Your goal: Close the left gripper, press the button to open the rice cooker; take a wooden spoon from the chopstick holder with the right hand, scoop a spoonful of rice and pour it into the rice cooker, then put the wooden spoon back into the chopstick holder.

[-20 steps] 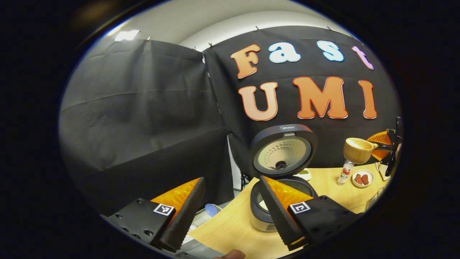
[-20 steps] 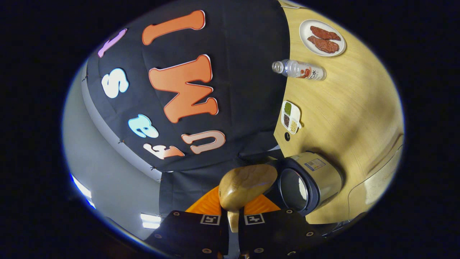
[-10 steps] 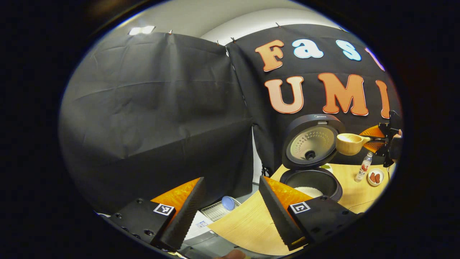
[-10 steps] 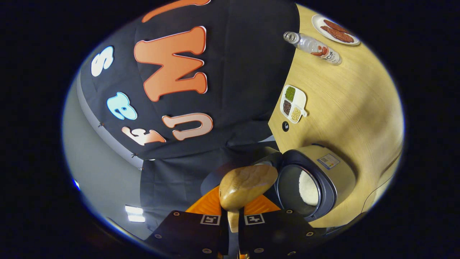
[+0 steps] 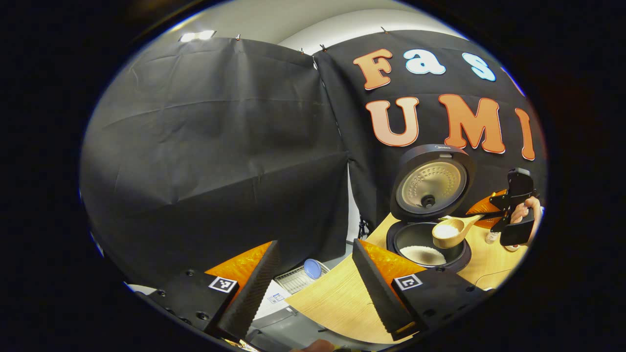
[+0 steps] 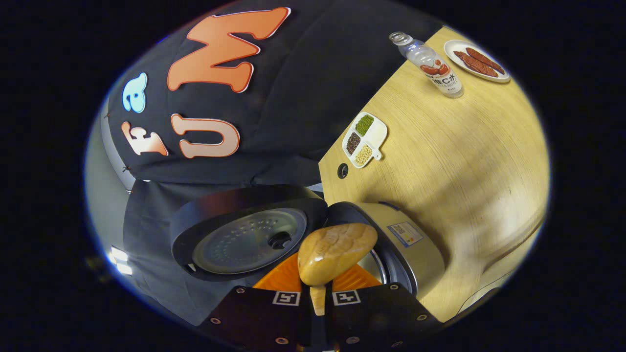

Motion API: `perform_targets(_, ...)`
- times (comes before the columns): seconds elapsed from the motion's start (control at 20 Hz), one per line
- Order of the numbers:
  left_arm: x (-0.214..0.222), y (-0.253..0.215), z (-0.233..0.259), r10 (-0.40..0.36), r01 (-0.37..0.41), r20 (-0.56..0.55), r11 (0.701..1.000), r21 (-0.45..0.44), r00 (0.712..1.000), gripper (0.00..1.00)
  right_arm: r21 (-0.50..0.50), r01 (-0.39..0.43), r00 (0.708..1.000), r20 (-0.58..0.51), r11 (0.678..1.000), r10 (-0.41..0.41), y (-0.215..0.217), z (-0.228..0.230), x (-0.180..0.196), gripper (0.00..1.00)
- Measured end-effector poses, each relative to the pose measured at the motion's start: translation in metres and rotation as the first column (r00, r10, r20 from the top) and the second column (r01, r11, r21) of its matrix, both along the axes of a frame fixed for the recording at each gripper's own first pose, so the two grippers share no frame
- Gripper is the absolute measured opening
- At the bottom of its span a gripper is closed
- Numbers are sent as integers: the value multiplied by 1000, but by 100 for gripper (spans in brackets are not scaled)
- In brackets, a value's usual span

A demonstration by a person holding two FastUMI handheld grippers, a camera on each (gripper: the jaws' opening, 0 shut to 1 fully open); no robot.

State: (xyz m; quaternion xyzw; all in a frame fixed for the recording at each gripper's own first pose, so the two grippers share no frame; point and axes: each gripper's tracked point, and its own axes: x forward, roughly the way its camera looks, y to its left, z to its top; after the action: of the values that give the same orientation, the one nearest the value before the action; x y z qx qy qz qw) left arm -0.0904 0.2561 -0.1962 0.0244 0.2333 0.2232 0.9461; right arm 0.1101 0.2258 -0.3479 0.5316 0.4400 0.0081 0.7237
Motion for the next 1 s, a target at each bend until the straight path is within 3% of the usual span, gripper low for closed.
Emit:
perform_targets(0.15, -2, 4, -2, 5, -5, -14, 1000, 4, 1000, 100, -111, -52, 996, 70, 992, 60, 3, 10, 12, 10)
perform_targets(0.35, -4, 6, -3, 4, -4, -25, 1000, 11, 1000, 100, -272, -133, 967, 175, 953, 185, 10, 26, 21, 10)
perform_targets(0.45, -5, 6, -3, 3, -2, -28, 1000, 12, 1000, 100, -354, -170, 943, 214, 920, 256, 16, 31, 21, 10)
perform_targets(0.6, -2, 6, -4, 0, 0, -31, 1000, 15, 1000, 97, -494, -220, 893, 245, 841, 377, 27, 36, 22, 10)
perform_targets(1.0, -6, 8, -5, 10, -9, -37, 1000, 20, 999, 97, -650, -253, 802, 273, 716, 531, 36, 44, 25, 10)
